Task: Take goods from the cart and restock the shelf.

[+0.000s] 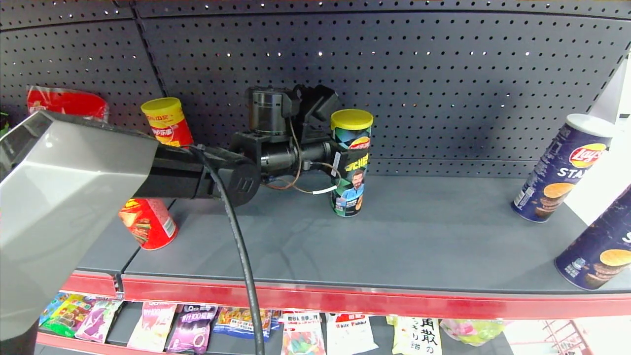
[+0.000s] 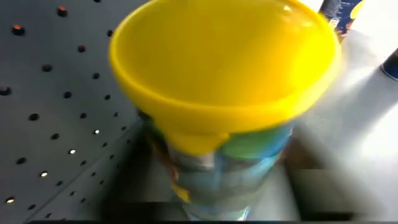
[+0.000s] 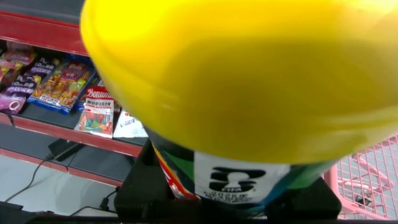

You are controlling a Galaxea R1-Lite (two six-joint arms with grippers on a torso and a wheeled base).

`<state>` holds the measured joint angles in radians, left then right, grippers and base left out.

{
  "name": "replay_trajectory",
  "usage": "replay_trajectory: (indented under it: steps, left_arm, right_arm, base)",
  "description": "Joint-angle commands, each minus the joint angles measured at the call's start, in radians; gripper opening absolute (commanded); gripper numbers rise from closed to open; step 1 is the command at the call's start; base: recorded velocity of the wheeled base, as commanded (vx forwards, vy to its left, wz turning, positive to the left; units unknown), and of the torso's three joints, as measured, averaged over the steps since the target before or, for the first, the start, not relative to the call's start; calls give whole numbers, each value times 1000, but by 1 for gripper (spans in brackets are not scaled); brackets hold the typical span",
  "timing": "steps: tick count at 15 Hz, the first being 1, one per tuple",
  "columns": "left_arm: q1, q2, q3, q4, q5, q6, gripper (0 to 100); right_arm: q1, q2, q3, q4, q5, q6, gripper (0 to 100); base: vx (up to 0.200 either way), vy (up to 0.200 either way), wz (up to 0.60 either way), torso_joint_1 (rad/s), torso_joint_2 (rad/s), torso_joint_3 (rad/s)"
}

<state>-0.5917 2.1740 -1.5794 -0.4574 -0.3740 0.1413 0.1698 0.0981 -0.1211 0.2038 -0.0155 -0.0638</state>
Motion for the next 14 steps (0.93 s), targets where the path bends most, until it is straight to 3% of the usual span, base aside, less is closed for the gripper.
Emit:
replay_trajectory:
  steps: [1,5,8,11,12,14]
  left_arm:
    - [-8,-2,2,0,0,-2,0]
    - [-11,-66,90,0,-19,-5,0]
    - [10,-234,303,-3,-135,8,0]
    - [6,-316,369,0,-206,17,0]
    - [4,-324,374,0,-236,29,0]
    - [9,-319,404,3,-278,104,0]
  right_arm:
    - [0,2,0,0,0,-1,0]
    - [0,2,0,0,0,-1,0]
    - [0,2,0,0,0,-2,0]
    - [0,2,0,0,-1,-2,0]
    - [0,2,0,0,0,-4,0]
    - [0,2,0,0,-1,-2,0]
  base:
    - [0,0,0,0,0,0]
    - [0,0,0,0,0,0]
    - [0,0,0,0,0,0]
    - [0,0,0,0,0,0]
    - [0,0,0,0,0,0]
    - [0,0,0,0,0,0]
